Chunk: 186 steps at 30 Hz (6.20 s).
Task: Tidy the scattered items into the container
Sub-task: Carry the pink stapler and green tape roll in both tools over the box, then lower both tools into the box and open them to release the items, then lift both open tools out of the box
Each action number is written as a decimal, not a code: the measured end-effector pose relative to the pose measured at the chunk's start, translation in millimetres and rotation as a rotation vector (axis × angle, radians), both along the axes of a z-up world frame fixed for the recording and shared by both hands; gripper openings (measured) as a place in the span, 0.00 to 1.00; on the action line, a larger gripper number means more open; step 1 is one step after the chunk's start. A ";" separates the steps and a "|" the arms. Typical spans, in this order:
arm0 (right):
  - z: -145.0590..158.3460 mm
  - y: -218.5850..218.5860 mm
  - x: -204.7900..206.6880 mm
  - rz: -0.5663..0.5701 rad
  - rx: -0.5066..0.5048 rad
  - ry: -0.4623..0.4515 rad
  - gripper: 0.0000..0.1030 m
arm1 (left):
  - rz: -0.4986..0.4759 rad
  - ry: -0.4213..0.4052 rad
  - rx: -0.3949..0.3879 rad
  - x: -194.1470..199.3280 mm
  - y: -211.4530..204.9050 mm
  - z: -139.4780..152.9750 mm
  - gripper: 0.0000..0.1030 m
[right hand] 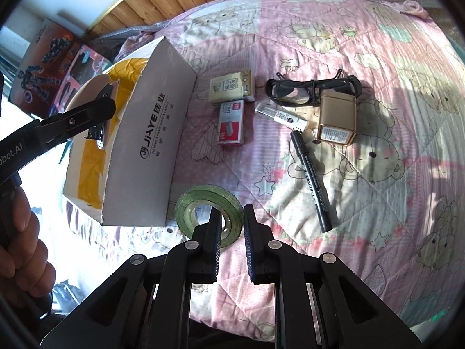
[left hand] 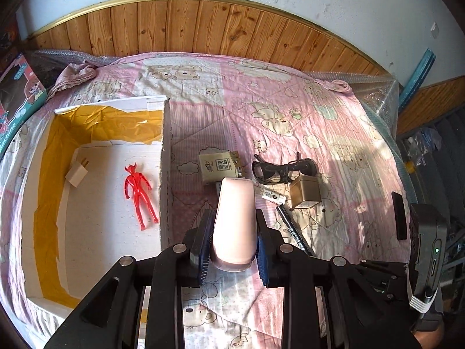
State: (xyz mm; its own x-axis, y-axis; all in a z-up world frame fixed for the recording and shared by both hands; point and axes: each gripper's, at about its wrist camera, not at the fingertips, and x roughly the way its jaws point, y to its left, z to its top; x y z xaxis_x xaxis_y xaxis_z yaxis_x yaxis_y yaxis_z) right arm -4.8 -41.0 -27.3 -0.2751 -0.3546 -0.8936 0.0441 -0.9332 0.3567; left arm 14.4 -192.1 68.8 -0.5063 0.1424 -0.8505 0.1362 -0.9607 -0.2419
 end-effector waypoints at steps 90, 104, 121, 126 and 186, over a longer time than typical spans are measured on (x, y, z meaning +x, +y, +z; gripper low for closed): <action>76.0 -195.8 -109.3 0.431 -0.001 0.161 0.15 | 0.419 0.018 0.075 60.1 -162.2 -2.5 0.27; 59.2 -217.7 -139.7 0.454 0.016 0.115 0.15 | 0.431 -0.031 0.094 46.3 -176.3 -23.3 0.27; 39.9 -231.6 -174.8 0.449 0.083 0.074 0.15 | 0.427 -0.067 0.154 34.2 -191.5 -42.2 0.27; 30.9 -233.0 -185.5 0.444 0.095 0.049 0.15 | 0.424 -0.085 0.171 25.7 -195.6 -50.8 0.27; 19.5 -200.9 -178.4 0.373 -0.032 -0.011 0.19 | 0.438 -0.141 0.171 29.3 -204.6 -67.1 0.32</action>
State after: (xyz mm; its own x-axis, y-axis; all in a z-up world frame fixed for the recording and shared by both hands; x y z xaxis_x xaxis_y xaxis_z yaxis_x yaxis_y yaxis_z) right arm -183.3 -241.9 -7.8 -0.1119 -0.4567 -0.8826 0.3744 -0.8421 0.3883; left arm 43.7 -396.8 1.7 -0.4311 0.0853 -0.8983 0.5619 -0.7536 -0.3412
